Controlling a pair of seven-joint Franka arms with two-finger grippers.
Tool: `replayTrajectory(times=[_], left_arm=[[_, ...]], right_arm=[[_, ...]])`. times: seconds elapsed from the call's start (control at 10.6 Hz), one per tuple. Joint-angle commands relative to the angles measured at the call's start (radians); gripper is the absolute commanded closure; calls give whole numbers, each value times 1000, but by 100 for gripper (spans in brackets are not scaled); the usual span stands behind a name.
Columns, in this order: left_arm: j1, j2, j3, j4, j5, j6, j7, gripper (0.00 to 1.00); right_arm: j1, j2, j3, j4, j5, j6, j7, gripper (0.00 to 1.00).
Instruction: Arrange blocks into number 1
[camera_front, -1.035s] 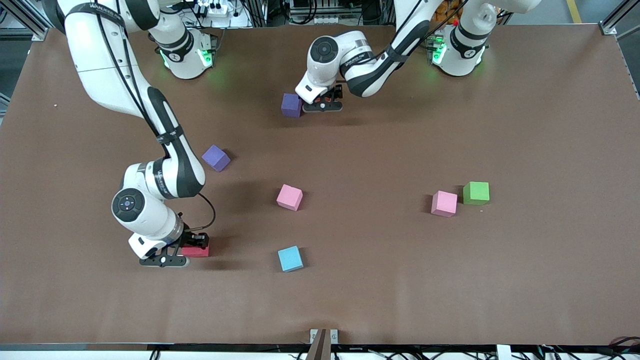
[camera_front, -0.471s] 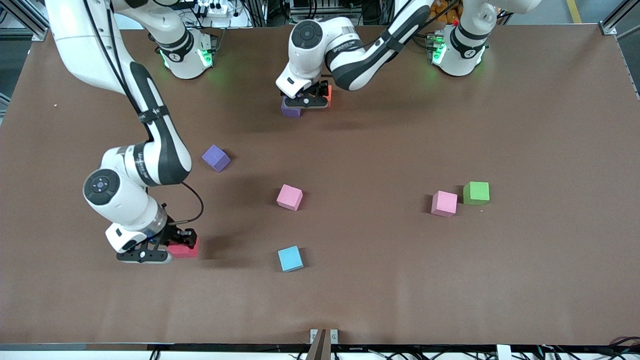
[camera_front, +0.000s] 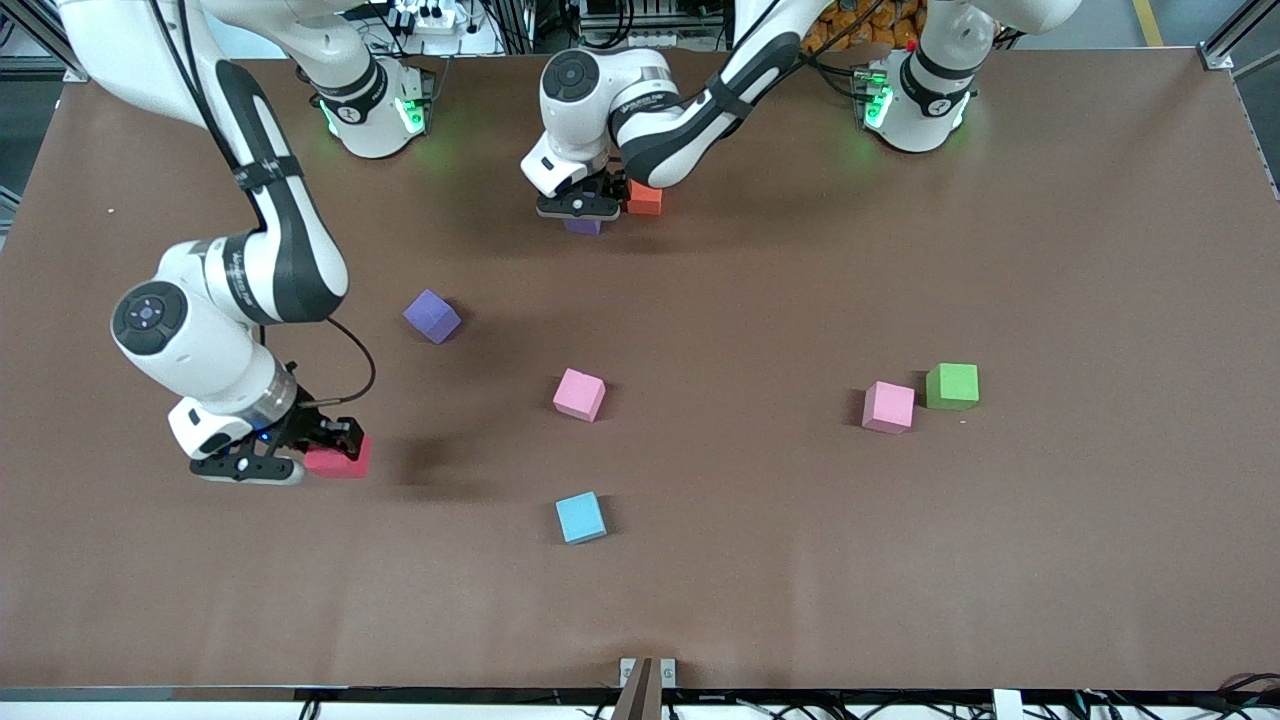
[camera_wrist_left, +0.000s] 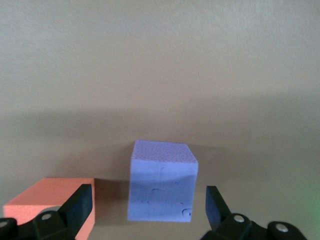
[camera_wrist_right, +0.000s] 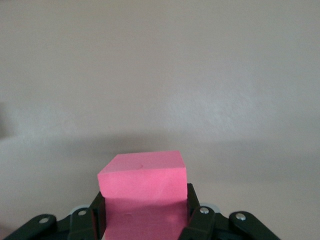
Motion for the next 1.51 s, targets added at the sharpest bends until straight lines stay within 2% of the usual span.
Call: replayTrajectory(times=[0.0, 0.38, 0.66, 0.75, 0.85, 0.94, 1.41], left_arm=[[-35, 53, 20, 67, 30, -13, -4, 0], [-73, 71, 26, 64, 47, -6, -16, 0], [-80, 90, 26, 62, 82, 28, -22, 0], [-78, 90, 31, 62, 82, 30, -21, 10], [-78, 87, 33, 62, 81, 30, -22, 62], [-73, 82, 34, 62, 79, 30, -25, 100], [28, -33, 40, 38, 84, -30, -18, 100]], right_arm=[[-15, -84, 7, -79, 12, -41, 10, 51], [-2, -112, 6, -114, 11, -88, 5, 51], [12, -155, 7, -188, 12, -86, 10, 52], [14, -163, 7, -200, 12, -88, 10, 52], [12, -167, 7, -202, 12, -89, 10, 53], [12, -167, 7, -200, 12, -104, 10, 54], [31, -167, 7, -194, 14, -118, 72, 57]])
